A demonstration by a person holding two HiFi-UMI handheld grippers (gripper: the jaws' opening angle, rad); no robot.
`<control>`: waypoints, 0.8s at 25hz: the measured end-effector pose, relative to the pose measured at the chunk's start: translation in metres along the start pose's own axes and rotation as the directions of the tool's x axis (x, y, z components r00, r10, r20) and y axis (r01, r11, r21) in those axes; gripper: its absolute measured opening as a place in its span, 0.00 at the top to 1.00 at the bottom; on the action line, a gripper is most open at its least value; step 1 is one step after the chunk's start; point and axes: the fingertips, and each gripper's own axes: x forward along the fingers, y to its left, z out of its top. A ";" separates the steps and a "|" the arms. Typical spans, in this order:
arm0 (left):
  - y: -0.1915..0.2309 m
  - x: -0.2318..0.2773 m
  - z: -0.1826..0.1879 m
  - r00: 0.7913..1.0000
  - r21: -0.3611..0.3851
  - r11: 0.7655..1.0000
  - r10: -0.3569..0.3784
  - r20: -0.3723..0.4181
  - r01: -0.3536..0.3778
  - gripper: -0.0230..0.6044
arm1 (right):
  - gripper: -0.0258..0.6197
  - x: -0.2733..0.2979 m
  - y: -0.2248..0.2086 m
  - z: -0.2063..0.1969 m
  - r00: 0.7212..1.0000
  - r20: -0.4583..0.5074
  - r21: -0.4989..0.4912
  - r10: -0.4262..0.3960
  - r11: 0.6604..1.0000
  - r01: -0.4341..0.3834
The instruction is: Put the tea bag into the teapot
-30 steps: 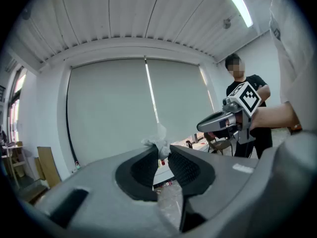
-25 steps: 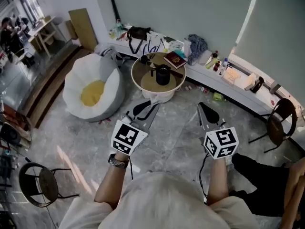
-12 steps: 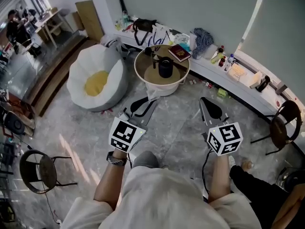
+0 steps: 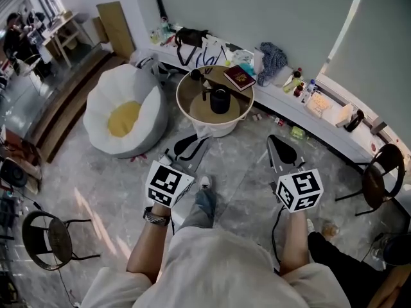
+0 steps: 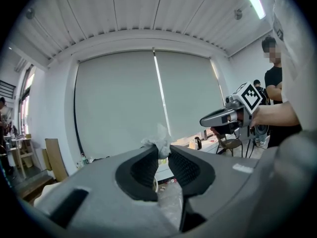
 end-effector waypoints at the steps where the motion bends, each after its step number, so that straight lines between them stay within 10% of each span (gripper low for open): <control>1: 0.011 0.009 -0.001 1.000 -0.002 1.000 0.000 0.004 0.000 0.85 | 0.95 0.012 -0.005 0.003 1.000 0.004 0.005 0.003 1.000 -0.003; 20: 0.187 0.156 0.002 0.998 -0.031 0.998 -0.055 -0.010 0.054 0.85 | 0.96 0.220 -0.087 0.055 0.999 -0.001 -0.036 -0.049 0.998 0.048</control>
